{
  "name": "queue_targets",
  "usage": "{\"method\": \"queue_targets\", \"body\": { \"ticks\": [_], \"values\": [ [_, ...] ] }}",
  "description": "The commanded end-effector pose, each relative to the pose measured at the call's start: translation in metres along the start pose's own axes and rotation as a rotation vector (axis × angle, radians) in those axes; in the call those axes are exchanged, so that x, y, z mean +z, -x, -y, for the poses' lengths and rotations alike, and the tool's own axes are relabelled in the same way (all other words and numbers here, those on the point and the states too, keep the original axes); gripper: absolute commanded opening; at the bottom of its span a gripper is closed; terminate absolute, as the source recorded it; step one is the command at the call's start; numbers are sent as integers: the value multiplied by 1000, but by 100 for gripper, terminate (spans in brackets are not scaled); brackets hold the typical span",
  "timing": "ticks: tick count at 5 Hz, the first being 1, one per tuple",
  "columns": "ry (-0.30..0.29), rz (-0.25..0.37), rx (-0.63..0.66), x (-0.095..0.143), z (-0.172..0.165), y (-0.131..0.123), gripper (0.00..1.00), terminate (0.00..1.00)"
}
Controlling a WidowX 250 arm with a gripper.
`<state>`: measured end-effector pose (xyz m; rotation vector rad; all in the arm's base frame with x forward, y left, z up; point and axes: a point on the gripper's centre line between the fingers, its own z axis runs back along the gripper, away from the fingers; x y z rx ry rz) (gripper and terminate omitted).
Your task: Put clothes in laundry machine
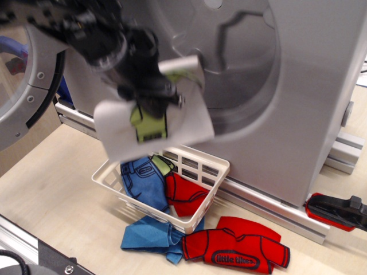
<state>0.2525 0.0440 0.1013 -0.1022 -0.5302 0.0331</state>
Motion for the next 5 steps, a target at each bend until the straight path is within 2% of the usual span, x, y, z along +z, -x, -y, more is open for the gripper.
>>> {"method": "queue_targets", "body": {
  "ticks": [1, 2, 5],
  "values": [
    [36, 126, 50, 13, 5, -47, 0, 0],
    [16, 177, 57, -3, 8, -61, 0, 0],
    [-22, 252, 73, -43, 10, -81, 0, 0]
  ]
}}
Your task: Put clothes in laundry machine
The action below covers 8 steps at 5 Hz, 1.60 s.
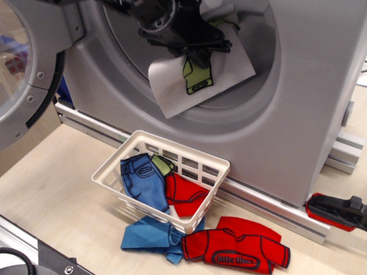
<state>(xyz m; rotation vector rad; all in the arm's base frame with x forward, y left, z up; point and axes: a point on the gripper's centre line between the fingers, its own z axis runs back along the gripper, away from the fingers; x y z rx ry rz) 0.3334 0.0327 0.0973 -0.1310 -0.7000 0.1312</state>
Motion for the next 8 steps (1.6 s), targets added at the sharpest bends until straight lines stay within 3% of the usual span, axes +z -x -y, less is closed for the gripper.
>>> {"method": "queue_targets", "body": {
  "ticks": [1, 2, 5, 6, 7, 8],
  "values": [
    [-41, 83, -15, -11, 0, -18, 0, 0],
    [-99, 72, -28, -14, -2, -18, 100, 0],
    [-43, 52, -80, 19, -5, 13, 100, 0],
    [-16, 18, -114, 39, -4, 27, 100, 0],
    [19, -70, -95, 65, -4, 39, 100, 0],
    [-1, -126, -62, 80, -3, 40, 100, 0]
  ]
}}
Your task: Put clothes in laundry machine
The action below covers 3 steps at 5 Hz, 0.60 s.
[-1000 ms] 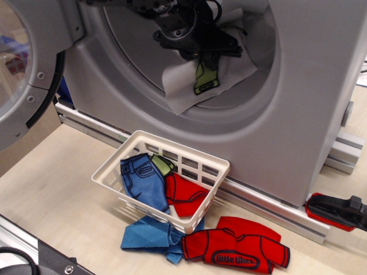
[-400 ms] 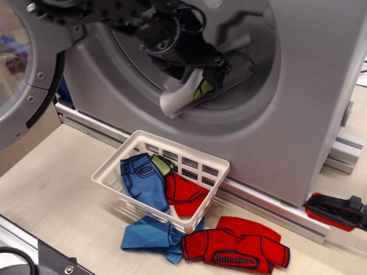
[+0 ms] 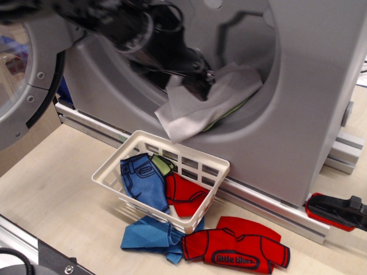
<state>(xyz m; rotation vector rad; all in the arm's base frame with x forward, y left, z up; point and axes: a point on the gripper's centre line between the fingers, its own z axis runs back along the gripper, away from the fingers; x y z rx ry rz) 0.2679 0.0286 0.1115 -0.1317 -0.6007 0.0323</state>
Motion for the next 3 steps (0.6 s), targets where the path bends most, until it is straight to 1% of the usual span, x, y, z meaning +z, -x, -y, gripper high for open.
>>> {"method": "queue_targets", "body": {
  "ticks": [1, 2, 3],
  "values": [
    [-23, -64, 54, 41, -3, -5, 100, 0],
    [-64, -136, 67, 55, -2, -15, 100, 0],
    [-64, -136, 67, 55, -2, -15, 100, 0]
  ]
}}
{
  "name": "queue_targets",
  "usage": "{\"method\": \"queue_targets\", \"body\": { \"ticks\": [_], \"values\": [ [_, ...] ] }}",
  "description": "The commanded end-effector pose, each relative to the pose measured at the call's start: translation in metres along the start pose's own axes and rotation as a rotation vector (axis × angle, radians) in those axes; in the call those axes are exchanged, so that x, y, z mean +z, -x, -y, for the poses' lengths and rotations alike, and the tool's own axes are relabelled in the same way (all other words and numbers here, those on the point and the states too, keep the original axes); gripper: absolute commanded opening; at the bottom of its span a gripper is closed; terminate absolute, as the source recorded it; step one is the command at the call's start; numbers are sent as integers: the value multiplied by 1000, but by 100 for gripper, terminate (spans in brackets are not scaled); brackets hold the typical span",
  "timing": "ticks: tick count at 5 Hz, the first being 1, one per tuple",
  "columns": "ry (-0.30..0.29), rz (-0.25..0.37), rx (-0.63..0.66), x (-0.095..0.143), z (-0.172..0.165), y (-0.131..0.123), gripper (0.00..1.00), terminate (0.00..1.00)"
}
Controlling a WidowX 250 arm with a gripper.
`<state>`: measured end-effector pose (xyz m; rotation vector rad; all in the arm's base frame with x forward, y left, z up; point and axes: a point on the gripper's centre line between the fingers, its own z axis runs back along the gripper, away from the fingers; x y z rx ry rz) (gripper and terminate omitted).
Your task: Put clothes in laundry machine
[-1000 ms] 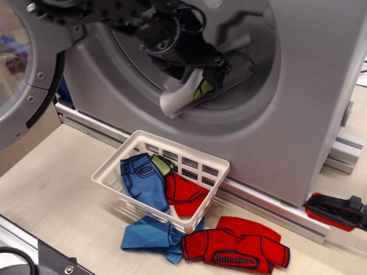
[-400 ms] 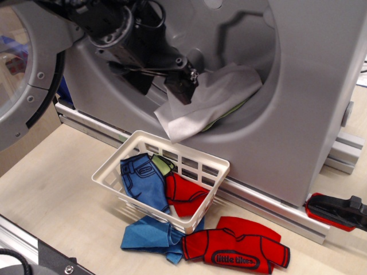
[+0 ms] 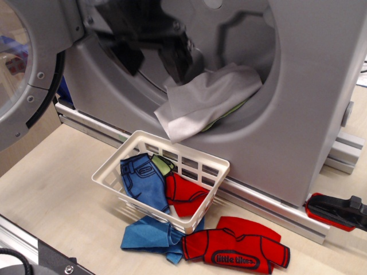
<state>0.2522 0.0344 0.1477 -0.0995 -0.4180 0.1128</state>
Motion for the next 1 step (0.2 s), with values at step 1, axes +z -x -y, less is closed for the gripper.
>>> {"method": "queue_targets", "body": {
  "ticks": [1],
  "values": [
    [-4, 40, -9, 17, -2, -4, 100, 100]
  ]
}}
